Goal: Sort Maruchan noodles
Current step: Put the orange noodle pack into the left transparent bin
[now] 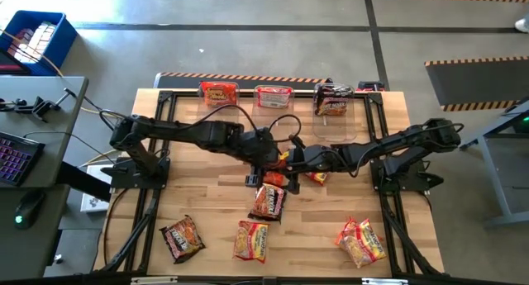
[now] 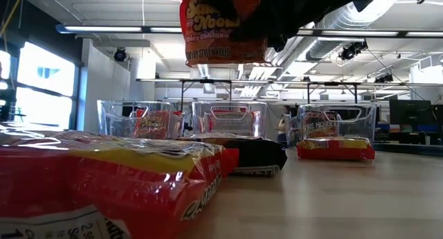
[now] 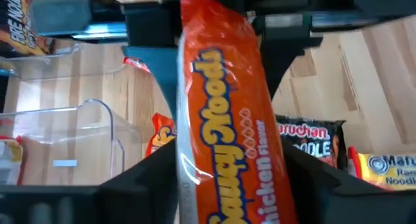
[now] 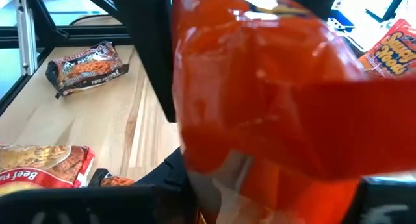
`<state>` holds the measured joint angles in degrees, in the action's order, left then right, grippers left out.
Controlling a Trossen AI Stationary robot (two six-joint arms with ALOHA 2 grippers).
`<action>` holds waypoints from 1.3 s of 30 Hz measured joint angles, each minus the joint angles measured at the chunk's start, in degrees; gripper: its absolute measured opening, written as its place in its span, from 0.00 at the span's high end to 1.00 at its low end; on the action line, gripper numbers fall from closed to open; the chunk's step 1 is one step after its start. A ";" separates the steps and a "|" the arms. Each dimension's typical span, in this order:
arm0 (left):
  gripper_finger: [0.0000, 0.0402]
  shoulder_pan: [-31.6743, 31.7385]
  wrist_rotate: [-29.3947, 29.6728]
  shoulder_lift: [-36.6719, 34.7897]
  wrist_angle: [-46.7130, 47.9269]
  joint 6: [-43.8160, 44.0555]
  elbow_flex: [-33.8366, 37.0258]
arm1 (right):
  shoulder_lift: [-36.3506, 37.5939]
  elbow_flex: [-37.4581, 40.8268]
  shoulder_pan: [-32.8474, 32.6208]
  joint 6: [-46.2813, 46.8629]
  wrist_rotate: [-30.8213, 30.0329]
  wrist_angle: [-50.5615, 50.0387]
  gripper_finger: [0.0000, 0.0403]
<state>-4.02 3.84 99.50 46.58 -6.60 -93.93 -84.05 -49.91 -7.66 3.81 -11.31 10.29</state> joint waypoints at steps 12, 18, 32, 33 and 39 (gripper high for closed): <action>0.79 1.02 -1.73 -0.60 0.97 -3.14 0.00 | -0.04 0.06 -0.06 1.31 -2.83 0.07 0.59; 0.79 2.48 -1.92 -3.36 4.30 -5.99 1.54 | 0.57 0.04 0.00 2.20 -5.65 -1.06 0.48; 0.79 15.61 1.82 -22.10 5.47 -13.76 22.73 | 5.40 0.04 0.24 -2.46 -12.54 -10.68 0.66; 0.79 17.49 2.00 -23.11 5.15 -15.04 23.81 | 5.40 0.04 0.85 -2.86 -12.39 -10.63 0.69; 0.79 30.74 1.11 -24.41 4.72 -25.52 27.23 | 5.40 0.04 5.43 -4.46 -9.75 -9.86 0.89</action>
<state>26.73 4.96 75.09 51.31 -32.12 -66.70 -78.65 -49.87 -2.23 -0.64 -21.06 0.43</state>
